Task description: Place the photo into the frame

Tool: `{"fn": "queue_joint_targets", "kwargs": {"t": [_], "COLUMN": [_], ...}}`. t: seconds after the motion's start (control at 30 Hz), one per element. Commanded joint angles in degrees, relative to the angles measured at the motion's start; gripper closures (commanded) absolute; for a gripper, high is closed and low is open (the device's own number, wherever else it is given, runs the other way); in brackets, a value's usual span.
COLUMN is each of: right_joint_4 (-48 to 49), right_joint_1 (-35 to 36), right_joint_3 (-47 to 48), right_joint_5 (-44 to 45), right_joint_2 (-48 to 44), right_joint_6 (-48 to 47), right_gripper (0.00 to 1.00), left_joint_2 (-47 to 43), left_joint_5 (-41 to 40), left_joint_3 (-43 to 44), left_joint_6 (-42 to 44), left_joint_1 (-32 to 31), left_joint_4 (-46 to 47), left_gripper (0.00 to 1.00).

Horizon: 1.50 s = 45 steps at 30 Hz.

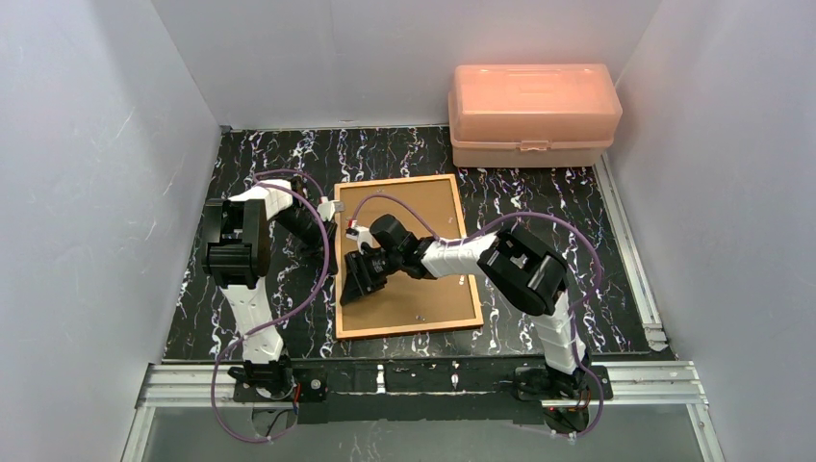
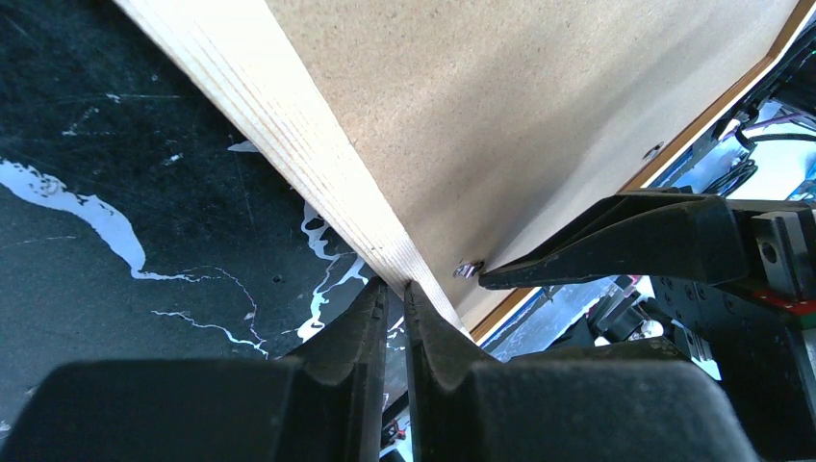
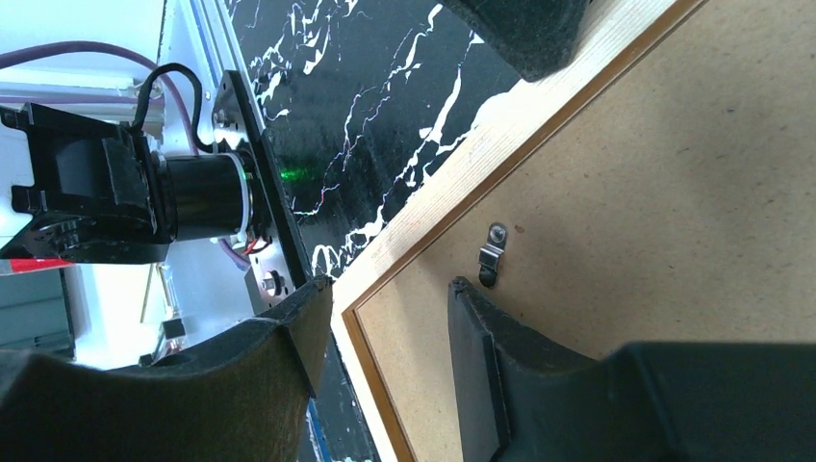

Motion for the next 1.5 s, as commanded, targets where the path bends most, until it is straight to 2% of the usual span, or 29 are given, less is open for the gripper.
{"fn": "queue_joint_targets", "kwargs": {"t": [0.0,0.17,0.37,1.47], "right_joint_4": [2.5,1.9,-2.2,-0.8], "right_joint_1": [0.4,0.4,-0.9,1.2], "right_joint_3": [2.0,2.4,1.0,2.7], "right_joint_5": [0.5,0.1,3.8,3.0], "right_joint_2": [0.8,-0.9,-4.9,1.4], "right_joint_6": [0.5,0.1,-3.2,-2.7], "right_gripper": [0.45,0.47,0.46,0.47], "left_joint_2": [-1.3,-1.7,-1.9,-2.6], "left_joint_5": [0.5,0.5,0.5,0.8], "left_joint_3": [-1.2,-1.3,-1.6,-1.9], "left_joint_6": [0.8,1.0,1.1,0.9], "left_joint_1": [-0.6,-0.6,-0.5,-0.5], "left_joint_4": [2.6,2.5,2.8,3.2], "left_gripper": [0.92,0.93,0.94,0.97]}}
